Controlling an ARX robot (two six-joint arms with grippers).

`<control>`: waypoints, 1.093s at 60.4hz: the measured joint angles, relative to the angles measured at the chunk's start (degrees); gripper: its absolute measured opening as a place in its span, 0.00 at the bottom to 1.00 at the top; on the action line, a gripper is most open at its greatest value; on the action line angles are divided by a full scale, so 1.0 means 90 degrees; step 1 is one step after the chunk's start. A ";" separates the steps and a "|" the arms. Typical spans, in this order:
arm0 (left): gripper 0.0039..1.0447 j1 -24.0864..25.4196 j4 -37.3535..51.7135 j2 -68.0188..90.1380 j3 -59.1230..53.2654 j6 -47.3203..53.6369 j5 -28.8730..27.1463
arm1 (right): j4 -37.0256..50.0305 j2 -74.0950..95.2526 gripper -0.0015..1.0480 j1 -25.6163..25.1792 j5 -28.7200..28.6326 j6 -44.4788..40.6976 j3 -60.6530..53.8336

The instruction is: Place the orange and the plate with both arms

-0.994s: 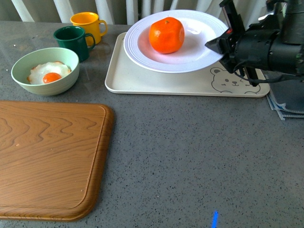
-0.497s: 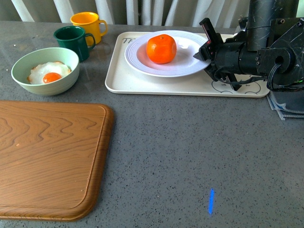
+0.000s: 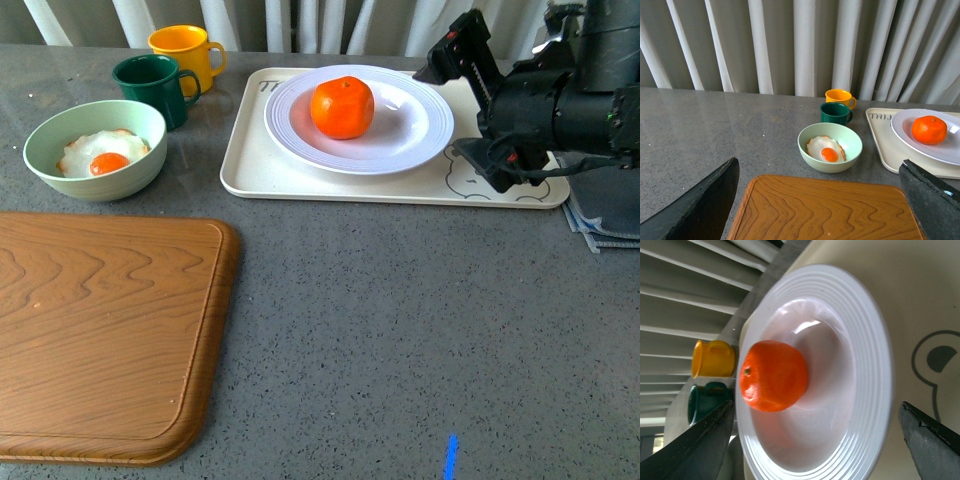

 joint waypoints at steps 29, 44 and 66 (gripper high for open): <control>0.92 0.0000 0.0000 0.0000 0.0000 0.0000 0.0002 | 0.3036 -0.3186 0.37 -0.0046 0.2489 -0.5387 -0.3903; 0.92 0.0000 0.0000 0.0000 0.0000 0.0000 0.0000 | 0.2900 -0.4469 0.02 -0.0420 0.2098 -0.5717 -0.5100; 0.92 0.0000 0.0000 0.0000 0.0000 0.0000 0.0000 | 0.1885 -0.6443 0.02 -0.1049 0.1384 -0.5746 -0.6135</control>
